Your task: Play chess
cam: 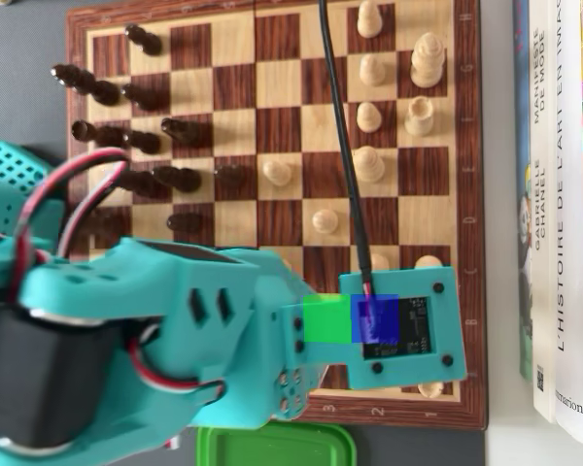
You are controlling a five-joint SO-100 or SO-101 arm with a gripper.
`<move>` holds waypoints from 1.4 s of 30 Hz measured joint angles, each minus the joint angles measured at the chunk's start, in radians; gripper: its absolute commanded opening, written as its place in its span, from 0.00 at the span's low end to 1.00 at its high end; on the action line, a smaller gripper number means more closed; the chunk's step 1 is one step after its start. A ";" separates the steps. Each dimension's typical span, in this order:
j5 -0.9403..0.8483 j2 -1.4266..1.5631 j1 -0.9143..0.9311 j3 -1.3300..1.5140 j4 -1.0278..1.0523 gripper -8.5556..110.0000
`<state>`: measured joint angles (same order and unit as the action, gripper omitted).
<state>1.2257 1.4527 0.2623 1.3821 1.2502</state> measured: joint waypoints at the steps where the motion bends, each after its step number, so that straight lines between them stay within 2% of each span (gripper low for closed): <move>1: 0.000 0.023 0.006 0.018 0.000 0.19; 8: 0.000 0.229 0.029 0.183 -0.017 0.19; 16: 0.009 0.491 0.021 0.407 -0.202 0.19; 26: 0.196 0.785 -0.129 0.718 -0.425 0.19; 33: 0.310 0.954 -0.225 0.960 -0.693 0.19; 42: 0.319 1.163 -0.247 1.209 -1.123 0.19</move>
<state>1.5447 2.6154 0.0153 2.5909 0.1273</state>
